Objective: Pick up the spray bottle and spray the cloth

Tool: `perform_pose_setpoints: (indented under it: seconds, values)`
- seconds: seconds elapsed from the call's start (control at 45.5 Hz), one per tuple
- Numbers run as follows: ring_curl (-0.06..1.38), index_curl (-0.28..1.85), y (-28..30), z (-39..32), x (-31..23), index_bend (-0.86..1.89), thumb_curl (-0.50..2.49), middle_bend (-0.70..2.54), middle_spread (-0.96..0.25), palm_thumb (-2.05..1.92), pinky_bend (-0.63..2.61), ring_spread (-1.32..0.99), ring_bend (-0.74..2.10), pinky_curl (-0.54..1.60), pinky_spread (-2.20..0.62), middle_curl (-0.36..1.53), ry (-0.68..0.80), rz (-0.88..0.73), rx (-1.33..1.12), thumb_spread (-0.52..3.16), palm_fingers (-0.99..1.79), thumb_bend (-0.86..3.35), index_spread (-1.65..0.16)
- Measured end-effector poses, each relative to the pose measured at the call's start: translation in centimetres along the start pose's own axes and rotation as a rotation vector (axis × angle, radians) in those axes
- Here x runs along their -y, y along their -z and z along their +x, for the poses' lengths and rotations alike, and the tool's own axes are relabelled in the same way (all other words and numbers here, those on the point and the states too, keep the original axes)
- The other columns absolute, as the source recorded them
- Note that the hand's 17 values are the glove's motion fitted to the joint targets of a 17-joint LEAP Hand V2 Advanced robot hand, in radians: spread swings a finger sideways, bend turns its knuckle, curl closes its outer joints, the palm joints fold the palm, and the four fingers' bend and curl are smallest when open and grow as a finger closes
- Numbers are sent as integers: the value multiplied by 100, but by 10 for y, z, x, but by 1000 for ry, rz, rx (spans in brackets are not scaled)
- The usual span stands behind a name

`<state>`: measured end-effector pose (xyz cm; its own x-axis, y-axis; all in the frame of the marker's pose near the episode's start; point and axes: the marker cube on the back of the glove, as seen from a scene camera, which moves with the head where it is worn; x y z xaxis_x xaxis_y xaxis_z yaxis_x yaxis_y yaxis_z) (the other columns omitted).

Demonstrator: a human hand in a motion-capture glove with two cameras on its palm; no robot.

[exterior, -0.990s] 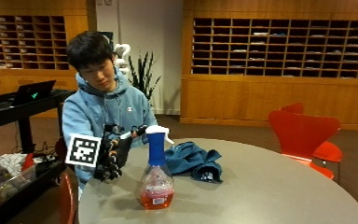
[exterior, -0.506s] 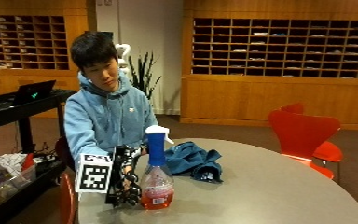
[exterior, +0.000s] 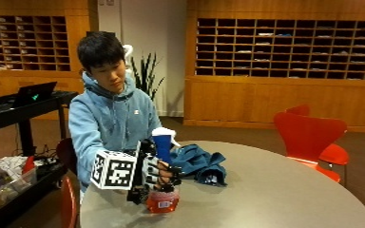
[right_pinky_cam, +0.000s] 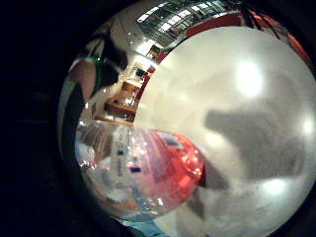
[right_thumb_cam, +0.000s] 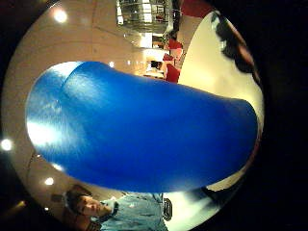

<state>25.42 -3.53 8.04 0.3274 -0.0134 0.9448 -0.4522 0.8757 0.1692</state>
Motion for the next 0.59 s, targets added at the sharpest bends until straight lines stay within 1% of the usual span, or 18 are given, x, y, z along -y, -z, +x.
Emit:
perform_pose_setpoints:
  seconds: [0.044, 0.154, 0.242, 0.352, 0.418, 0.594]
  values:
    - [34, 22, -3, -4, 2, 17, 33, 39, -8, 54, 36, -7, 65, 30, 12, 38, 3, -16, -2, 89, 89, -1, -21]
    - [35, 27, -13, -13, 9, 21, 38, 40, -10, 69, 29, -12, 62, 30, 4, 39, 16, -75, -1, 90, 114, 4, -22]
    - [36, 31, -26, -20, 13, 20, 44, 44, -12, 80, 29, -14, 58, 32, -2, 42, 14, -123, -3, 78, 122, 5, -22]
    - [36, 37, -45, -30, 16, 27, 51, 47, -13, 84, 33, -15, 52, 34, -11, 44, 13, -194, -68, 60, 135, 2, -22]
    - [37, 39, -61, -42, 15, 30, 54, 48, -13, 87, 35, -16, 50, 35, -15, 44, 35, -263, -184, 52, 138, 0, -22]
    - [38, 44, -108, -104, -4, 37, 60, 48, -13, 87, 37, -17, 52, 37, -22, 45, 153, -503, -624, 39, 139, -3, -22]
